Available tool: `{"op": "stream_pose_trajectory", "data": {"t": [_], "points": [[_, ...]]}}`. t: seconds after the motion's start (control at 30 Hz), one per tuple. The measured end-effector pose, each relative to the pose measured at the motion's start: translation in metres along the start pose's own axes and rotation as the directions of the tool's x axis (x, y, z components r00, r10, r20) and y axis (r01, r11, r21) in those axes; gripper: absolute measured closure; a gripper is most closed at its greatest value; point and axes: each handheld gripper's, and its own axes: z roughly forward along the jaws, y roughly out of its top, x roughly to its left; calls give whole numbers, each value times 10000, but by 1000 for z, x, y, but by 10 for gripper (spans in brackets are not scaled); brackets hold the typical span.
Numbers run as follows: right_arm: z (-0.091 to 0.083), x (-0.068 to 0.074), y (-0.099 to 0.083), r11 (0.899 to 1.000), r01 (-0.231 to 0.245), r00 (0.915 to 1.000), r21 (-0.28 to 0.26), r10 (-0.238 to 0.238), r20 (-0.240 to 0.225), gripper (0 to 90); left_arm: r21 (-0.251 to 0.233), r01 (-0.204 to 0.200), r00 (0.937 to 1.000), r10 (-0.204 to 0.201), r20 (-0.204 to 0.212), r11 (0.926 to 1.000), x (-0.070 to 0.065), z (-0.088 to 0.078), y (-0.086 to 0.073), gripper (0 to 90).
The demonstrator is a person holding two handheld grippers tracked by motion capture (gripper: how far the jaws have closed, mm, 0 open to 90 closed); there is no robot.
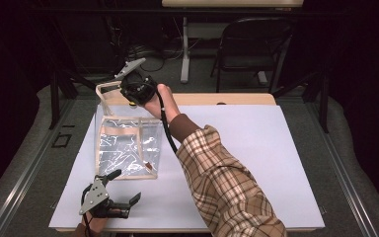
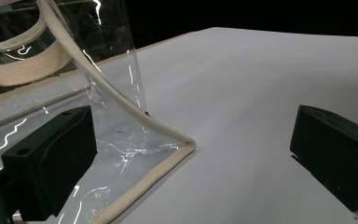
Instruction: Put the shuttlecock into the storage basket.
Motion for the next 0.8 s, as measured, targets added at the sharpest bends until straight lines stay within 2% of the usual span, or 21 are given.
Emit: {"op": "stream_pose_trajectory", "data": {"t": [0.8], "points": [[14, 3, -3, 9997, -3, 10000, 250, 5, -81, 900, 3, -4, 10000, 4, 4, 10000, 0, 0, 0, 3]]}}
